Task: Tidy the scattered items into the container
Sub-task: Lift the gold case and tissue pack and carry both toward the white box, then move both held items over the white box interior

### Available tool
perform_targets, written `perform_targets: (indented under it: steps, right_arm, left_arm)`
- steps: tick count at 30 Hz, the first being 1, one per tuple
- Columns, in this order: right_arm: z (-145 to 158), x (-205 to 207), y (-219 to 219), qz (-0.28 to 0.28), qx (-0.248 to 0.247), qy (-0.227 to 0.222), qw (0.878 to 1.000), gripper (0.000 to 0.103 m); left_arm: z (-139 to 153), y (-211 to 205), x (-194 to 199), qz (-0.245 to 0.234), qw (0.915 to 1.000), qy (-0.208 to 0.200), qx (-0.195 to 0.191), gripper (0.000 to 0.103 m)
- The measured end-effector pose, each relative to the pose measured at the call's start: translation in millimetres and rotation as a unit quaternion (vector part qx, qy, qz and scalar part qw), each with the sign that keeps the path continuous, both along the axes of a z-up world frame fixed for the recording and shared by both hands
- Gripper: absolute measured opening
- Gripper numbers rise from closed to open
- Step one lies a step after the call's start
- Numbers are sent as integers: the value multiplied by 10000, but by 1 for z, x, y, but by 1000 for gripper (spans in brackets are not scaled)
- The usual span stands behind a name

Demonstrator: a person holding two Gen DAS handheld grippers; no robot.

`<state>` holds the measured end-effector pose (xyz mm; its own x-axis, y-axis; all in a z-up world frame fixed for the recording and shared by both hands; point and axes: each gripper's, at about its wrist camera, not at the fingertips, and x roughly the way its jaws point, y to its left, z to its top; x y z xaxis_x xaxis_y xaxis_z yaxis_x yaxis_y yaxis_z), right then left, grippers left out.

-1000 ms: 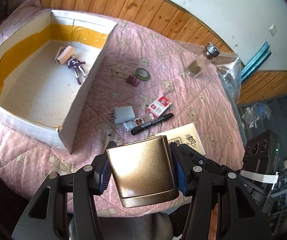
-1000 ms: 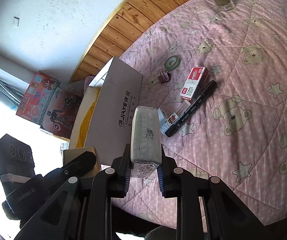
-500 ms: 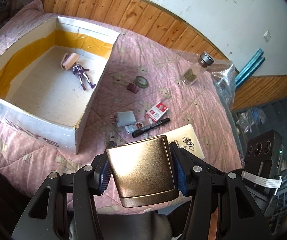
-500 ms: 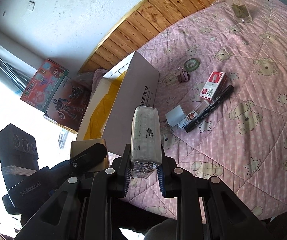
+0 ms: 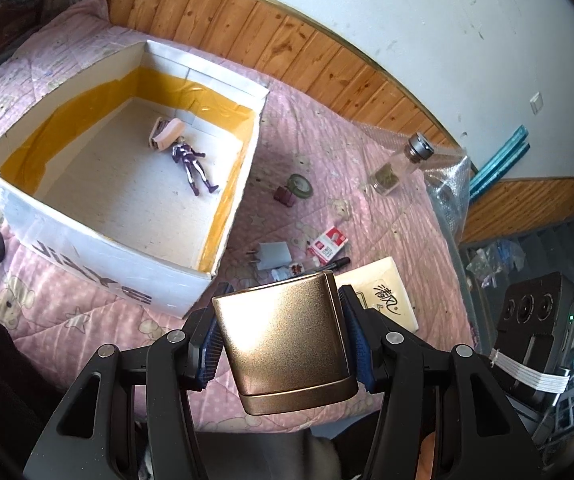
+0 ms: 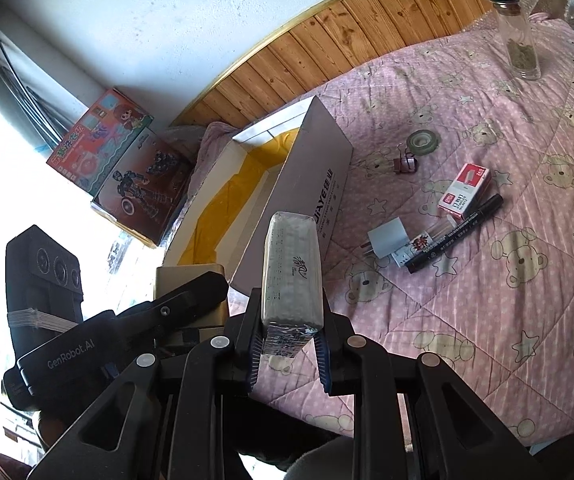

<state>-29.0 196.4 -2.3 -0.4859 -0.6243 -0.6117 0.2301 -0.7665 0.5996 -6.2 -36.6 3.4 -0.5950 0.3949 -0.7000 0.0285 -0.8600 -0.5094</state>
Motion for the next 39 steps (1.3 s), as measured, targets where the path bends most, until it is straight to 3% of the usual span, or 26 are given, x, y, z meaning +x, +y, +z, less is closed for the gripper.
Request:
perform_targets:
  steps: [22,39]
  right_arm:
    - [30,-19,-61,497,239,266,9981,24]
    - [35,-46,-102,745,359,307,9961,24]
  left_arm:
    - [9,-59,-1,574,9980,157,221,55]
    - [14,-100,-16,879,9957,156,254,55]
